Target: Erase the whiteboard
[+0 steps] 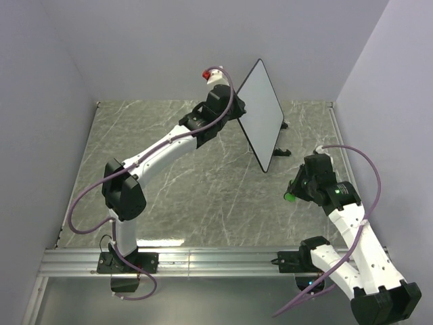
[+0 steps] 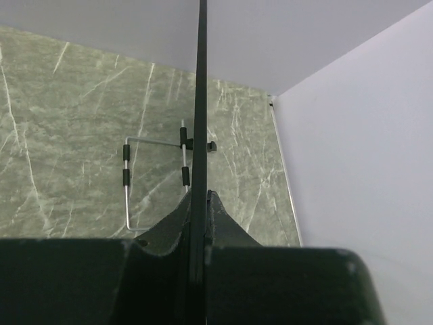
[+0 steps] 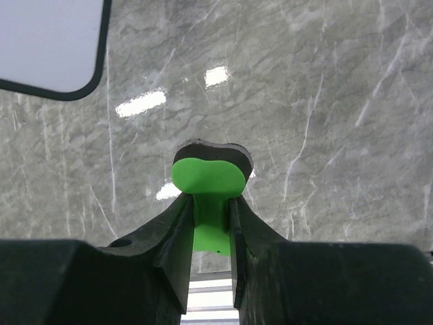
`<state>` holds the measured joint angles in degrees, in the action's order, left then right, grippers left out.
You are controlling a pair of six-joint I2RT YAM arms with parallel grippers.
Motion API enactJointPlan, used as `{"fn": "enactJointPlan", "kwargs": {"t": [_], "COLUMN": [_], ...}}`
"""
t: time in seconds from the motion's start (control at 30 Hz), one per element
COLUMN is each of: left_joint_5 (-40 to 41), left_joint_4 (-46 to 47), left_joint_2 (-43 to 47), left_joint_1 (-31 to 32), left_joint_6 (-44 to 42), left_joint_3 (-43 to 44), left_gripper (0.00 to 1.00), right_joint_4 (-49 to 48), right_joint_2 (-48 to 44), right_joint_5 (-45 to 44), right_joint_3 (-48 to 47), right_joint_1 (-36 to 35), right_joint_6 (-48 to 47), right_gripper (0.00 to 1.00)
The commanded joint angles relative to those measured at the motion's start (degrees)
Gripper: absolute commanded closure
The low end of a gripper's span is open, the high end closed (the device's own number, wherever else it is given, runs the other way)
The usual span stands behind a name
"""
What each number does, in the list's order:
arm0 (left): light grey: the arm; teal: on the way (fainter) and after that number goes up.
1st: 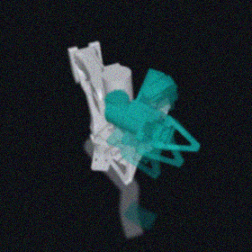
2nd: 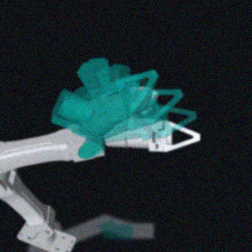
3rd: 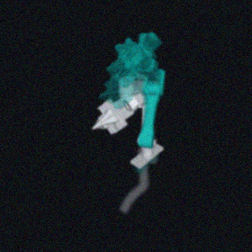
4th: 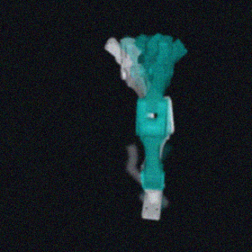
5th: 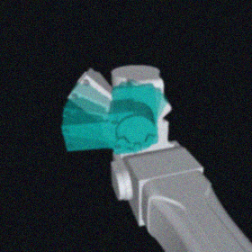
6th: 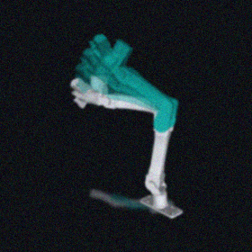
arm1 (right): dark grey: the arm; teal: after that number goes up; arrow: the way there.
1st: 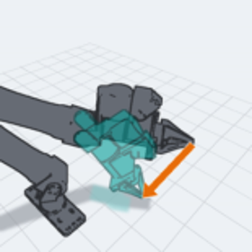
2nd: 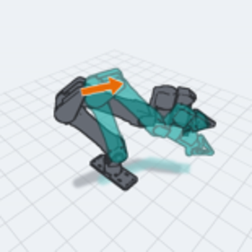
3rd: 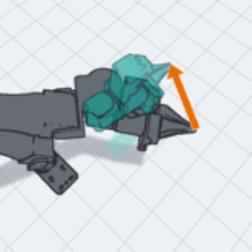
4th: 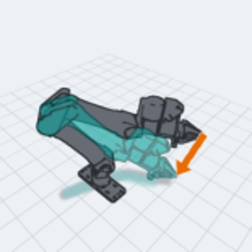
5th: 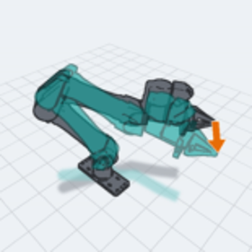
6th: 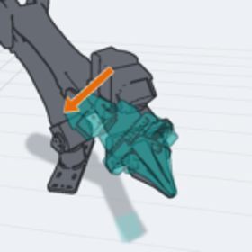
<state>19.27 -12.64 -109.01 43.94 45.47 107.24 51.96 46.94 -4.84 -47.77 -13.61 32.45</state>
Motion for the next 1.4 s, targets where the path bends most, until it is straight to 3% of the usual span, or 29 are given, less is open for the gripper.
{"fn": "enactJointPlan", "kwargs": {"t": [0.0, 0.4, 0.7, 0.83, 0.97, 1.2, 1.37], "left_joint_5": [2.17, 8.68, 7.54, 6.58, 4.12, -2.21, -3.71], "left_joint_4": [12.2, 12.21, 12.2, 10.28, 12.12, 7.37, 5.35], "left_joint_2": [5.74, 9.34, 9.35, 8.55, 9.78, 6.97, 5.21], "left_joint_1": [2.11, 8.26, 11.51, 11.69, 11.43, 8.09, 7.82], "left_joint_6": [1.73, 0.85, 4.88, 7.86, 8.23, 10.86, 12.0], "left_joint_3": [0.52, -11.25, -22.34, -22.69, -22.17, -11.19, -9.86], "left_gripper": [1.0, 0.99, 0.96, 0.92, 0.99, 1.0, 1.0], "right_joint_4": [-1.16, -1.16, -1.6, -2.04, -2.39, -3.01, -2.83], "right_joint_2": [-0.53, -0.97, -1.76, -2.11, -2.81, -3.43, -3.52], "right_joint_5": [-0.26, -0.08, 0.45, 0.62, 0.63, 0.71, 0.18], "right_joint_3": [-0.75, -0.84, -0.75, -0.4, -0.39, -0.04, -0.4], "right_joint_1": [-1.07, -3.27, -4.15, -4.32, -4.32, -4.32, -4.24], "right_joint_6": [-0.81, -0.81, -0.81, -0.46, -0.28, 0.42, 0.51], "right_gripper": [1.0, 1.0, 1.0, 1.0, 1.0, 1.0, 1.0]}}
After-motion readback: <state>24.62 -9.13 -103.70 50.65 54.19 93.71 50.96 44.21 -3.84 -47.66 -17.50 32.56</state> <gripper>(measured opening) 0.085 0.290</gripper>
